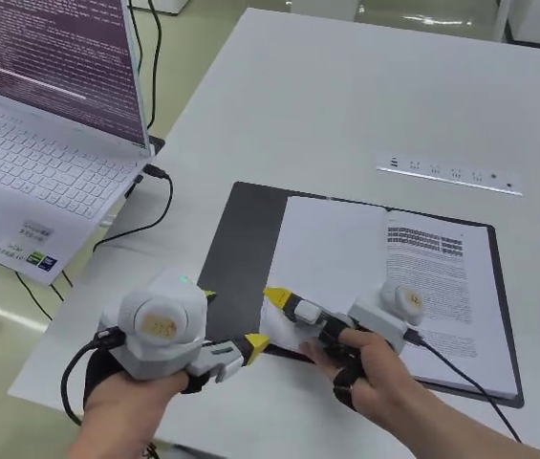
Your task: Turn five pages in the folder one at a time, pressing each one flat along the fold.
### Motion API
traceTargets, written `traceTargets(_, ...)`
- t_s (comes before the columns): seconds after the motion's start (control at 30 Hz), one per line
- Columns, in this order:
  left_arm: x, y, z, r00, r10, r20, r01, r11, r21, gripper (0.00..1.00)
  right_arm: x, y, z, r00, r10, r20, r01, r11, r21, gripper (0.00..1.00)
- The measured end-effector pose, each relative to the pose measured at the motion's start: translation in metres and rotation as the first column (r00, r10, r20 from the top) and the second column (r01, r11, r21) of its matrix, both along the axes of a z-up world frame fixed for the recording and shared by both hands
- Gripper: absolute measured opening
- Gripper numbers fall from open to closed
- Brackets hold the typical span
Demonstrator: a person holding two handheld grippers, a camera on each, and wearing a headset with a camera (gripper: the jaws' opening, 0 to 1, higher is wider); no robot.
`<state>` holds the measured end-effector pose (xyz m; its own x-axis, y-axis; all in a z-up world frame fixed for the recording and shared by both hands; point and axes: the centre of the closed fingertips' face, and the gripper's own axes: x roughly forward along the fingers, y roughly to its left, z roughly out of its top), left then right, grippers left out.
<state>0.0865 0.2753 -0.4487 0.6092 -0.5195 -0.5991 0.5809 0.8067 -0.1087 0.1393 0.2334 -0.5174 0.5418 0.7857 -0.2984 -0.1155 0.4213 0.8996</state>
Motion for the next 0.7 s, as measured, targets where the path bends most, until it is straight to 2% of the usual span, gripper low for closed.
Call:
traceTargets(0.13, 0.004, 0.000, -0.001, 1.000, -0.008, 0.003, 0.008, 1.000, -0.004, 0.47, -0.007, -0.014, 0.013, 0.998, 0.005, 0.055, -0.004, 1.000, -0.029, 0.35)
traceTargets(0.23, 0.005, -0.002, -0.002, 1.000, -0.017, 0.005, 0.017, 1.000, -0.002, 0.44, -0.010, -0.028, 0.013, 0.999, -0.002, 0.051, 0.003, 1.000, -0.027, 0.33)
traceTargets(0.3, 0.006, -0.004, -0.005, 1.000, -0.031, -0.002, 0.031, 1.000, 0.002, 0.43, -0.014, -0.039, 0.015, 0.998, -0.008, 0.066, 0.012, 0.999, -0.052, 0.33)
traceTargets(0.43, 0.011, -0.005, -0.008, 0.999, -0.042, -0.006, 0.042, 0.999, -0.004, 0.39, -0.017, -0.065, 0.022, 0.995, -0.059, 0.077, 0.064, 0.996, -0.063, 0.31)
traceTargets(0.57, 0.018, -0.010, -0.010, 0.999, -0.052, -0.007, 0.052, 0.999, -0.010, 0.30, -0.021, -0.086, 0.021, 0.993, -0.087, 0.086, 0.096, 0.990, -0.103, 0.28)
traceTargets(0.7, 0.023, -0.020, -0.012, 0.997, -0.077, -0.011, 0.077, 0.997, -0.010, 0.23, -0.025, -0.102, 0.024, 0.986, -0.128, 0.103, 0.140, 0.983, -0.118, 0.26)
